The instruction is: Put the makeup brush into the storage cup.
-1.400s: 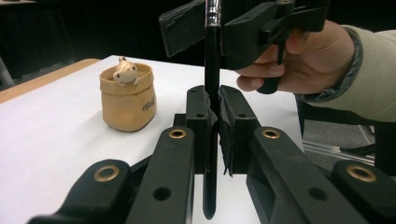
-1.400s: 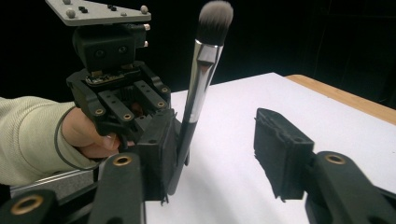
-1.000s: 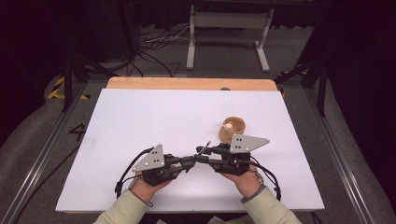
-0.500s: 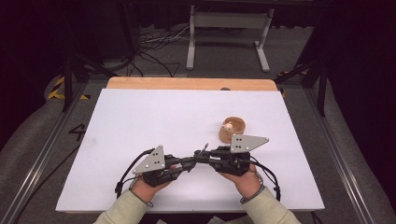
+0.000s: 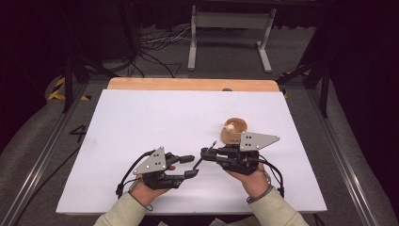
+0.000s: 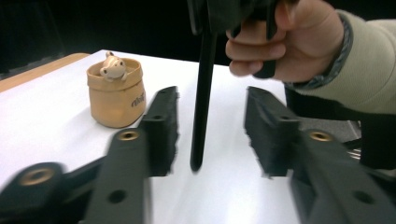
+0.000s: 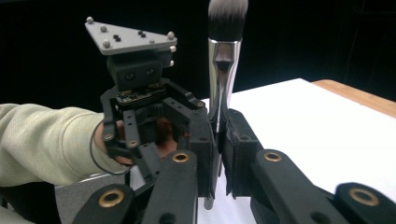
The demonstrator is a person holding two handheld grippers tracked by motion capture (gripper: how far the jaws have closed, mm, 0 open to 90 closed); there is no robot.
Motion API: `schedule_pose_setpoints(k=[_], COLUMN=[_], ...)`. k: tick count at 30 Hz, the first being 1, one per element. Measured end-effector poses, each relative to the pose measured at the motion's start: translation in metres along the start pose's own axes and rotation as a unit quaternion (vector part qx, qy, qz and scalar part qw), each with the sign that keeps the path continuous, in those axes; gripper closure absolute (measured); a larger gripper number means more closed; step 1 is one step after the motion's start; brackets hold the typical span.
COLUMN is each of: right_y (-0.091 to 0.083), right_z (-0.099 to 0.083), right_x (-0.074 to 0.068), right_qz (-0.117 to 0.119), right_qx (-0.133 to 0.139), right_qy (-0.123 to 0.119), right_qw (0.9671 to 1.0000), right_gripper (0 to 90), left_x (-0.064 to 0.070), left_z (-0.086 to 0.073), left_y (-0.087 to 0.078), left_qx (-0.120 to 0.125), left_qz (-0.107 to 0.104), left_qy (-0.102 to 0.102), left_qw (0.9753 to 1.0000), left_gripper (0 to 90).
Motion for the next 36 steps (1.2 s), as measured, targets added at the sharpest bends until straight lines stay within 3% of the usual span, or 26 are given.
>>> schedule_pose_setpoints(k=[4,18,27,32,35,36], right_y=[-0.006,-0.027,-0.040,-0.046,-0.048,-0.051], right_z=[0.006,0.031,0.044,0.048,0.049,0.051], right_x=[0.003,0.025,0.043,0.059,0.064,0.069], right_qz=[-0.008,-0.068,-0.115,-0.158,-0.168,-0.181], right_qx=[0.000,0.000,0.001,-0.004,-0.005,-0.002], right_qy=[-0.002,-0.012,-0.009,-0.007,-0.003,-0.002], right_qw=[1.0000,0.9976,0.9933,0.9874,0.9857,0.9834], right_gripper=[83.7,83.8,83.7,83.7,83.7,83.7], left_x=[-0.001,-0.011,-0.015,-0.019,-0.021,-0.022], left_z=[-0.001,-0.009,-0.016,-0.020,-0.021,-0.022], left_y=[-0.001,-0.010,-0.018,-0.022,-0.024,-0.025], left_qx=[-0.003,-0.015,-0.025,-0.031,-0.035,-0.034], left_qz=[0.003,0.023,0.035,0.048,0.056,0.060], left_qy=[-0.005,-0.027,-0.035,-0.040,-0.045,-0.048], left_qw=[1.0000,0.9993,0.9985,0.9976,0.9968,0.9965], left_gripper=[40.3,31.2,29.0,23.1,20.6,18.0])
Point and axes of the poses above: each handheld gripper's, and its own axes: y roughly forward along the jaws, z roughly out of its top, x roughly to its right, the point moved 9 cm from there along y, roughly forward along the jaws, and after that the axes turned 7 degrees about y, right-handed, at the moved point
